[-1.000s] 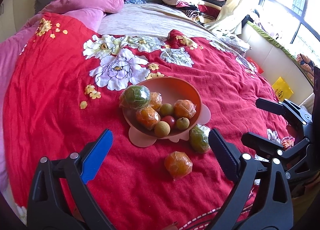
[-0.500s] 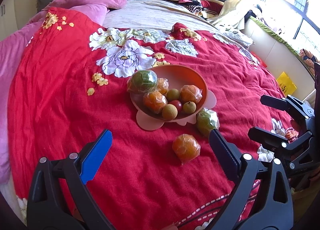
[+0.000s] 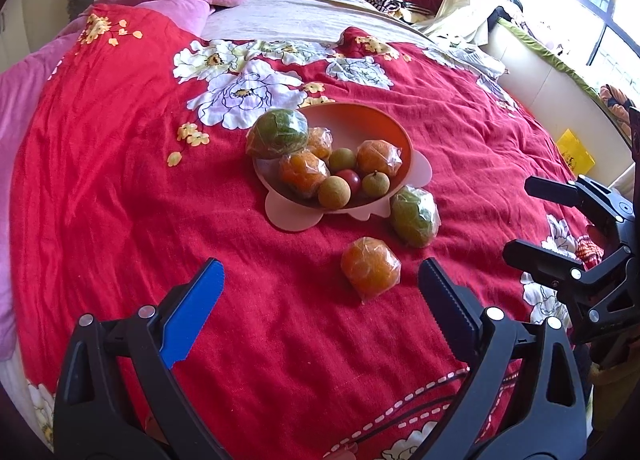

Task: Organize fruits
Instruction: 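Withdraw both open tools from the bowl toward the remaining wrapped fruits, then grasp the wrapped orange with the left tool while the right tool grasps the green wrapped fruit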

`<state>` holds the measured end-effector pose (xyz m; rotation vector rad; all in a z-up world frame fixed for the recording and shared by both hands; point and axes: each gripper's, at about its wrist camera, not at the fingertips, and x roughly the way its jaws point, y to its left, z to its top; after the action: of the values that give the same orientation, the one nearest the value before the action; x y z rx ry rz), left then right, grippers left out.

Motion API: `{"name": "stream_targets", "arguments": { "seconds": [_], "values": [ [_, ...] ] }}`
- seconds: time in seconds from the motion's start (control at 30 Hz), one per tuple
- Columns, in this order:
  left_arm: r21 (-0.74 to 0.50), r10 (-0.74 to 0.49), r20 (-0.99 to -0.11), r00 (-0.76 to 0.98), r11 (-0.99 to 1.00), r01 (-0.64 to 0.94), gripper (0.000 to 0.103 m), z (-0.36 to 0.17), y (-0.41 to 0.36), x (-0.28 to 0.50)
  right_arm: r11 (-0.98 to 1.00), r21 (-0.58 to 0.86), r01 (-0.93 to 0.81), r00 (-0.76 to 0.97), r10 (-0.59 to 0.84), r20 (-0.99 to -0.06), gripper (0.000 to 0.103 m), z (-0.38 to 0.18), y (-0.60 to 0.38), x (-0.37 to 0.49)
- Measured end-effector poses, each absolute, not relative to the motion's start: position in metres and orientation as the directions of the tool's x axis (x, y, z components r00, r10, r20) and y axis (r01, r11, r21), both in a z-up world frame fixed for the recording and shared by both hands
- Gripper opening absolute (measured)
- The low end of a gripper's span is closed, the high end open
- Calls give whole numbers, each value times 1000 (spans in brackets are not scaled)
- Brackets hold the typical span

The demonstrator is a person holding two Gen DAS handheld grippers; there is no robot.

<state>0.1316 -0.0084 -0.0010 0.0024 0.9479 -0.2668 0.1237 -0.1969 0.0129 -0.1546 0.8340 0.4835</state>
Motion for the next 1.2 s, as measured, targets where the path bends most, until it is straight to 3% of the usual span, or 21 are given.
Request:
{"name": "stream_targets", "arguments": {
  "seconds": [0.8, 1.0, 1.2],
  "values": [
    [-103, -238, -839, 490, 953, 286, 87, -29, -33, 131, 872, 66, -486, 526, 352, -774, 93, -2, -190, 145],
    [-120, -260, -839, 478, 945, 304, 74, -33, -36, 135, 870, 92, -485, 501, 362, -786, 93, -7, -188, 155],
    [-150, -299, -833, 465, 932, 331, 53, -36, -42, 141, 874, 107, -475, 493, 365, -790, 93, -11, -190, 162]
  ]
}}
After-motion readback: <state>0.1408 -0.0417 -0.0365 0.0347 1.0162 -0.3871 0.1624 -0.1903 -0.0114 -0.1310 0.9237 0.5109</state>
